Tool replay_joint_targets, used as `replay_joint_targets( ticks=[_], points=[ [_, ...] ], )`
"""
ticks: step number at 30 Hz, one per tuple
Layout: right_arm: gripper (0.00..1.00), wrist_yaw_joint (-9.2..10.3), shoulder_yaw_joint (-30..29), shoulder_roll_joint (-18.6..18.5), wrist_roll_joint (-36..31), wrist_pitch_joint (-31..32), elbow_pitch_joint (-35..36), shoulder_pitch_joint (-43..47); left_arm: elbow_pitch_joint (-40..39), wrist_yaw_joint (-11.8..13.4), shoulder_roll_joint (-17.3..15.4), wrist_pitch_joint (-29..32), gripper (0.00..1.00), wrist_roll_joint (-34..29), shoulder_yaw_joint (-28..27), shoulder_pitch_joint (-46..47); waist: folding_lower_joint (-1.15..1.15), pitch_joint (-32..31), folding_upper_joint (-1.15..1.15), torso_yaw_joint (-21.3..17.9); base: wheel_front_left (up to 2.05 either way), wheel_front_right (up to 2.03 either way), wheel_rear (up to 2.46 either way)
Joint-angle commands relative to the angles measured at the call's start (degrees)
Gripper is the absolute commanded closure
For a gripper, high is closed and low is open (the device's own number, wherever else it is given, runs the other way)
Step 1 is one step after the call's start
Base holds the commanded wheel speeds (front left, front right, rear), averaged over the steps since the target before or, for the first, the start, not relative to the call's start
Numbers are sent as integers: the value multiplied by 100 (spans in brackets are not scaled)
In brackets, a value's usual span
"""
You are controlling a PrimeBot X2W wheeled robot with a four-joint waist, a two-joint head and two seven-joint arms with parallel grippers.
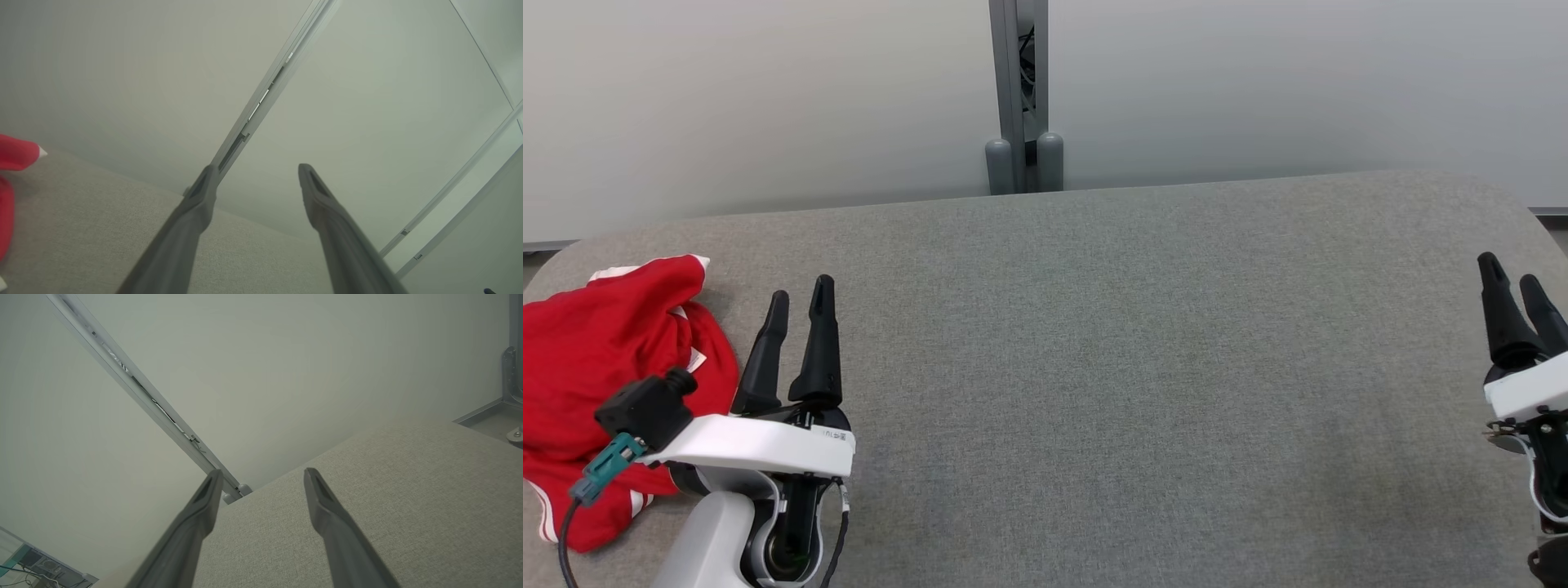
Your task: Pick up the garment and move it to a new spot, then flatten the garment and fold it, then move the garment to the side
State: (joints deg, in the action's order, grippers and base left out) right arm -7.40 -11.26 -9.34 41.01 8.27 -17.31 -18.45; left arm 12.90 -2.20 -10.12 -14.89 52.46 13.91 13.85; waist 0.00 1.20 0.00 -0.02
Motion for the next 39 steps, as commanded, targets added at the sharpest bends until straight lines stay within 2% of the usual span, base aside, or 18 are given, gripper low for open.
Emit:
replay_joint_targets(
  ticks=[1, 20, 39],
  points=[
    [0, -7, 75, -51, -229, -125, 139, -70, -96, 54, -64, -12, 0, -227, 7, 201, 0, -3, 0, 1, 0, 0, 0],
    [0, -9, 747, 132, -1762, -844, 63, 41, -44, 430, -360, 93, 0, -1381, -54, 49, 0, -26, 0, -30, 0, 0, 0],
    [0, -11, 1041, 373, -2582, -1413, -113, 206, 64, 615, -498, 90, 0, -2035, -129, -150, 0, -53, 0, -77, 0, 0, 0]
  ],
)
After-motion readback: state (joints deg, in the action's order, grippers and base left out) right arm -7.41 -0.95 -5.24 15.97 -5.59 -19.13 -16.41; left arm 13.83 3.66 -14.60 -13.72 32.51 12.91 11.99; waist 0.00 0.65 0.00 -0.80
